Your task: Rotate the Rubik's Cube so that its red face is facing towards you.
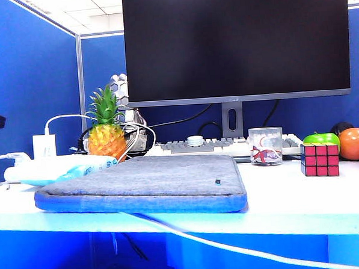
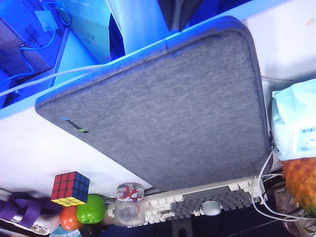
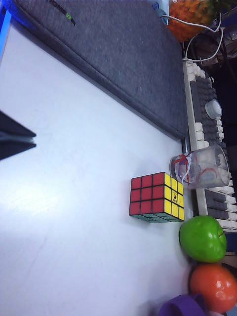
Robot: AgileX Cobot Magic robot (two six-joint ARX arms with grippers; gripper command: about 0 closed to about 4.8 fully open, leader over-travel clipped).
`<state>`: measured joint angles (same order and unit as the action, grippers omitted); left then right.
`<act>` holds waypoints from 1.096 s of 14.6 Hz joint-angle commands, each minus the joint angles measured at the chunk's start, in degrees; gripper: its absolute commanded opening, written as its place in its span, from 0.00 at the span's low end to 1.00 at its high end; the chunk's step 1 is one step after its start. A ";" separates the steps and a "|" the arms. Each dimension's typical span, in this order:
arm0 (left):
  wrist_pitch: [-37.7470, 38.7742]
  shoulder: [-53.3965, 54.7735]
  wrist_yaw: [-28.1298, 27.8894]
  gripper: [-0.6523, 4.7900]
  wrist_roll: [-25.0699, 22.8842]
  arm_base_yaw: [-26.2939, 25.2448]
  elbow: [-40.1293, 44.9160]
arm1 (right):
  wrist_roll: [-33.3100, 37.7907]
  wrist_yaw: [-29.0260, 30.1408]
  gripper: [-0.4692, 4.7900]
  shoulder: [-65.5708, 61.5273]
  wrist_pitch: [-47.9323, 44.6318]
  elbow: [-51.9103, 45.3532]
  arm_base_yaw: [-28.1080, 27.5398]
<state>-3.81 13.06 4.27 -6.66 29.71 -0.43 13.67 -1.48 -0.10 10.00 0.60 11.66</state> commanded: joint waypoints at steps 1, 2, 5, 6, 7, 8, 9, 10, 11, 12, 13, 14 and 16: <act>-0.52 0.02 -0.20 0.11 -0.20 -0.02 -0.17 | -0.22 0.09 0.09 0.00 -0.39 -0.52 -0.02; -0.52 0.02 -0.20 0.11 -0.20 -0.02 -0.17 | -0.20 0.09 0.09 0.00 -0.39 -0.52 -0.02; -0.20 -1.22 -0.20 0.11 -0.20 -0.04 -0.17 | -0.22 0.13 0.09 0.00 -0.42 -0.52 -0.22; 0.76 -4.81 -0.15 0.11 -0.20 -0.44 -0.20 | -0.20 0.11 0.09 0.00 -0.42 -0.52 -0.90; 1.20 -6.88 0.48 0.11 -0.20 -1.36 -0.20 | -0.20 0.15 0.09 0.00 -0.42 -0.52 -1.46; 1.68 -10.16 1.49 0.11 -0.20 -3.82 -0.20 | -0.20 0.13 0.09 0.00 -0.42 -0.52 -2.49; 1.33 -12.81 1.55 0.11 -0.20 -7.45 -0.20 | -0.20 0.15 0.09 0.00 -0.42 -0.55 -4.02; 0.35 -12.68 1.20 0.11 -0.20 -10.69 -0.22 | -0.20 0.13 0.09 0.00 -0.42 -0.55 -5.46; 0.48 -12.68 0.28 0.11 -0.20 -12.46 -0.20 | -0.22 0.07 0.09 0.00 -0.42 -0.55 -6.71; 0.48 -12.68 -0.07 0.11 -0.20 -12.50 -0.20 | -0.22 0.13 0.09 0.00 -0.46 -0.55 -7.28; 0.50 -12.68 -0.04 0.11 -0.20 -12.52 -0.20 | -0.20 0.11 0.09 0.00 -0.44 -0.55 -7.30; 0.50 -12.68 0.00 0.11 -0.20 -12.52 -0.20 | -0.22 0.11 0.09 0.00 -0.44 -0.55 -7.30; 0.50 -12.68 -0.02 0.11 -0.20 -12.52 -0.20 | -0.22 0.11 0.09 0.00 -0.44 -0.55 -7.30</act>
<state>-2.72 0.40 4.36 -6.66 17.23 -0.47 13.65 -1.39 -0.10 10.00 0.60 4.36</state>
